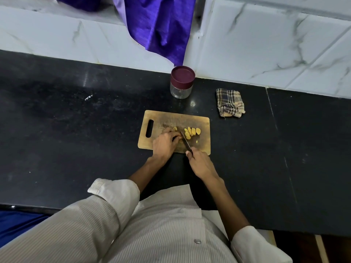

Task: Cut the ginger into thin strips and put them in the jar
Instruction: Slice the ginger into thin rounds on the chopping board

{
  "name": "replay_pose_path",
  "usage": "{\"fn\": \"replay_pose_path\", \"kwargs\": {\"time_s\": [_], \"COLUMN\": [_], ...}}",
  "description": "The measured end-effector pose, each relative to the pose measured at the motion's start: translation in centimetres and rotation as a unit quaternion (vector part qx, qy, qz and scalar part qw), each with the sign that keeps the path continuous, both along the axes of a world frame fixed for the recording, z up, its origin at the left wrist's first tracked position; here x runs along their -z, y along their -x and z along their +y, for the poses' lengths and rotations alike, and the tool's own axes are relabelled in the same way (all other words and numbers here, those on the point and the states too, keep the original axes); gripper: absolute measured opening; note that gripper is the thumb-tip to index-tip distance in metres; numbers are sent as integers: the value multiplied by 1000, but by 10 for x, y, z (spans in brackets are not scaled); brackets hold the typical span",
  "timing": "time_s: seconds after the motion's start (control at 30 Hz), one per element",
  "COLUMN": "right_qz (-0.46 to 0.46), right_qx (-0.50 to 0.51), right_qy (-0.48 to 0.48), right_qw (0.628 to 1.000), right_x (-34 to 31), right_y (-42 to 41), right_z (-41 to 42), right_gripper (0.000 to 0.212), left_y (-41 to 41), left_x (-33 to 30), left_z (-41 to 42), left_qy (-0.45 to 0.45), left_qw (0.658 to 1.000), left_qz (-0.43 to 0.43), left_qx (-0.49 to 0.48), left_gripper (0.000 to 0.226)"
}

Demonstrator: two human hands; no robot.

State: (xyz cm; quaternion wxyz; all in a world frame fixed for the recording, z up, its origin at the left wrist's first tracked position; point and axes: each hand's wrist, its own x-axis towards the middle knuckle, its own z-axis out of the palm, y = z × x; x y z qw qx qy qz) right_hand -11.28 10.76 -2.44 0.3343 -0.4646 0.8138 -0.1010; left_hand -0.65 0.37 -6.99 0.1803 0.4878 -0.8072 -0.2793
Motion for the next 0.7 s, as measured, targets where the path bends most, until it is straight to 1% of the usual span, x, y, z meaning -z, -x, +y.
{"fn": "replay_pose_path", "kwargs": {"time_s": [0.13,0.27,0.4,0.5,0.7], "right_qz": [22,44,54,56,49], "right_qx": [0,-3,-3,2,19], "right_qy": [0,-20,-17,-17,-32], "right_qw": [1000,999,998,998,998], "right_x": [-1,-1,-1,0,2], "right_y": [-3,-7,-10,-11,-13], "right_z": [-1,0,-1,-1,-5], "right_gripper": [27,25,26,24,23], "left_y": [-1,0,-1,1,0], "left_x": [-1,-1,2,4,3], "left_z": [-1,0,2,3,0], "left_qy": [-1,-1,4,0,-9], "left_qw": [1000,1000,1000,999,999], "left_qz": [-4,-5,1,8,20], "left_qx": [0,-4,-23,-35,-28], "left_gripper": [20,20,18,17,17]}}
